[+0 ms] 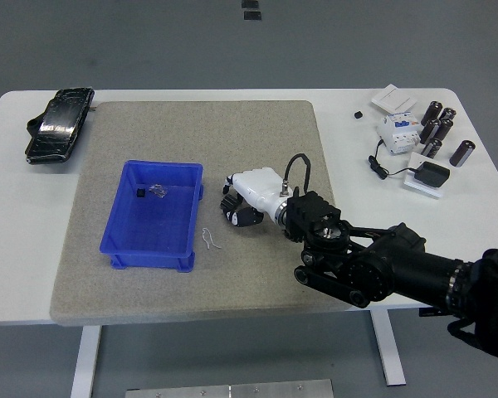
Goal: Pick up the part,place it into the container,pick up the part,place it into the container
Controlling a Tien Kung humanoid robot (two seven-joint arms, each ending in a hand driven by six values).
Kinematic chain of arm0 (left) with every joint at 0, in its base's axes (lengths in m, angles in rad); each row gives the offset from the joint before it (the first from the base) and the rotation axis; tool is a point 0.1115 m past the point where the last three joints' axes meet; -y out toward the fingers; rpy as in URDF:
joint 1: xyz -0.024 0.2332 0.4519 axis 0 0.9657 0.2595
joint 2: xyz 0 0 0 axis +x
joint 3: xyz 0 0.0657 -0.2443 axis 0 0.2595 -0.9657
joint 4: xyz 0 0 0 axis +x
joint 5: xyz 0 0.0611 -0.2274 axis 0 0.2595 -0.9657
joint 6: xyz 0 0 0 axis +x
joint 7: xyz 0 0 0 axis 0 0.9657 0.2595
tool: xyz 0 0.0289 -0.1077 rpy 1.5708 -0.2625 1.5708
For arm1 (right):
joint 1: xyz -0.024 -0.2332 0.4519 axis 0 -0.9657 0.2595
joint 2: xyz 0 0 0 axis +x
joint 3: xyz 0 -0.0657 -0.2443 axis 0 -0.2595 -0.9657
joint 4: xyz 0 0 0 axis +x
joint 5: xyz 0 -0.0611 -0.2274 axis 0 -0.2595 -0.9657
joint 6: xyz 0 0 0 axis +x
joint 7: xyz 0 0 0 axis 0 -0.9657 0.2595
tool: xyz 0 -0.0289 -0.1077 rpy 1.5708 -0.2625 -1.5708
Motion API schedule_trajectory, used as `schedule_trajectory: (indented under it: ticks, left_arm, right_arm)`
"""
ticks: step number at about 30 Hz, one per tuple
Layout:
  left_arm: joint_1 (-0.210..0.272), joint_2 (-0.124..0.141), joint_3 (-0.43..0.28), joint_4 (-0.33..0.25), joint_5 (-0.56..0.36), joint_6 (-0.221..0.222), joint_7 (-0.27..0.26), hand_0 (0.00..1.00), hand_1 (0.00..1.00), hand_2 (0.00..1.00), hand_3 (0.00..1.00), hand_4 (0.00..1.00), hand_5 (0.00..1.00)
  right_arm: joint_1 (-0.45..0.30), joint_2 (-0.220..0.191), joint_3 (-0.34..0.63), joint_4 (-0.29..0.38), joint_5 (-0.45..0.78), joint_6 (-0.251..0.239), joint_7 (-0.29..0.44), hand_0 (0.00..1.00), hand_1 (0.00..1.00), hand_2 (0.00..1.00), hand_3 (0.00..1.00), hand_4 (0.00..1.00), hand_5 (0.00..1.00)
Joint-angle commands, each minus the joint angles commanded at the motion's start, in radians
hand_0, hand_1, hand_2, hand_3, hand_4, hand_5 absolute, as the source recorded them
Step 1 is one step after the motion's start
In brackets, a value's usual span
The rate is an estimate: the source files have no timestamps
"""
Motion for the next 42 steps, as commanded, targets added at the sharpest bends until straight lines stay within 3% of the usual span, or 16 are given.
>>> schedule_trajectory:
  ticks: [7,8,13,14,18,19,28,34,38,42]
  left_arm:
    - [-0.001,-0.001,0.004,0.001,-0.006,0.001,-0.004,0.68,0.635,0.601,0.585,0.642,0.267]
    - [-0.001,-0.001,0.005,0.001,-0.007,0.001,-0.004,0.68,0.635,0.601,0.585,0.642,0.268]
    - [0.0,0.0,0.004,0.0,-0.007,0.001,-0.004,0.68,0.635,0.601,0.585,0.642,0.268]
    - [0.0,0.0,0.005,0.0,-0.007,0.001,-0.004,0.68,0.635,0.602,0.586,0.641,0.268]
    - [0.001,0.0,0.005,0.0,-0.009,0.002,-0.005,0.68,0.635,0.602,0.586,0.641,0.268]
    - [0.001,0.0,0.005,0.0,-0.009,0.002,-0.005,0.68,0.635,0.603,0.587,0.642,0.271]
    - [0.003,-0.001,0.005,0.0,-0.012,0.004,-0.006,0.68,0.635,0.605,0.588,0.641,0.271]
    - [0.005,-0.002,0.005,0.0,-0.013,0.006,-0.007,0.68,0.635,0.606,0.588,0.644,0.279]
    - [0.006,-0.001,0.003,-0.001,-0.011,0.006,-0.006,0.679,0.635,0.606,0.588,0.645,0.284]
    - [0.006,-0.001,0.001,-0.001,-0.008,0.006,-0.004,0.679,0.635,0.606,0.588,0.645,0.284]
  right_arm:
    - [0.001,-0.002,0.003,0.002,0.003,-0.015,0.008,0.421,0.459,0.432,0.677,0.601,0.353]
    - [0.001,-0.002,0.003,0.002,0.004,-0.017,0.009,0.415,0.495,0.432,0.66,0.571,0.056]
    - [-0.001,-0.002,-0.002,-0.003,0.011,-0.019,0.012,0.415,0.495,0.432,0.66,0.571,0.056]
    - [-0.001,-0.002,-0.003,-0.005,0.013,-0.019,0.012,0.43,0.495,0.424,0.606,0.601,0.026]
    - [-0.003,-0.003,-0.007,-0.011,0.017,-0.019,0.013,0.43,0.495,0.424,0.606,0.601,0.026]
    - [-0.004,-0.003,-0.007,-0.011,0.018,-0.019,0.014,0.438,0.5,0.423,0.543,0.59,0.024]
    - [-0.009,-0.02,0.038,0.005,0.019,-0.035,0.02,0.436,0.504,0.422,0.531,0.592,0.034]
    - [-0.021,-0.045,0.134,0.079,0.001,-0.051,0.015,0.439,0.511,0.421,0.529,0.594,0.034]
    - [-0.028,-0.056,0.197,0.161,-0.021,-0.07,0.003,0.429,0.507,0.419,0.528,0.596,0.033]
    - [-0.03,-0.054,0.202,0.251,-0.049,-0.093,-0.014,0.429,0.507,0.419,0.528,0.596,0.033]
